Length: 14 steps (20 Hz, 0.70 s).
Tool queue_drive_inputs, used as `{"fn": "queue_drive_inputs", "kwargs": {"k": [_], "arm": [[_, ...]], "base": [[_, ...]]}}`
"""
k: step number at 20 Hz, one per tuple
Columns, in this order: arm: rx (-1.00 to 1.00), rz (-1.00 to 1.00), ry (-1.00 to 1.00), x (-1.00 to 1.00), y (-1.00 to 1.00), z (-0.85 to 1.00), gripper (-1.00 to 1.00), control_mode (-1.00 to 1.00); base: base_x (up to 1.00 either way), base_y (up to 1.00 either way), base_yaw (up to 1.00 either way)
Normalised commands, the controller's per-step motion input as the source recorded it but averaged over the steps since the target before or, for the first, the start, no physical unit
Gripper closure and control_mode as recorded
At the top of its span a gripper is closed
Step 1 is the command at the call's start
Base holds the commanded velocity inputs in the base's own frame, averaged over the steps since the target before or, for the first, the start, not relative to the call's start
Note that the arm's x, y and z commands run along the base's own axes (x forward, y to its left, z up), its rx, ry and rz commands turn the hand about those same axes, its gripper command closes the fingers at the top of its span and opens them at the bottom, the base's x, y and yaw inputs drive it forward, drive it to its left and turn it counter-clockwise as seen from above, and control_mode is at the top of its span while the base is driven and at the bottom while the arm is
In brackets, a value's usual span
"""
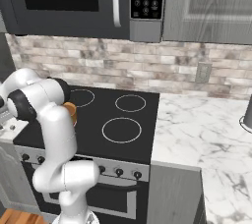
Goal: Pick up the sugar cube(s) and place them in the saucepan with hot chocolate.
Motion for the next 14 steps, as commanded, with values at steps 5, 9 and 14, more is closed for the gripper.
{"fn": "queue_drive_inputs", "kwargs": {"k": [5,9,14], "arm": [[0.00,0.00,0.00,0.00,0.00,0.00,-1.00,-1.00],[0.00,0.00,0.00,0.03,0.00,-0.05,-1.00,-1.00],[0.01,0.00,0.00,0.17,0.00,-0.16,-1.00,-1.00]], "base": [[0.00,0.00,0.00],[0.00,0.00,0.00],[0.00,0.00,0.00]]}}
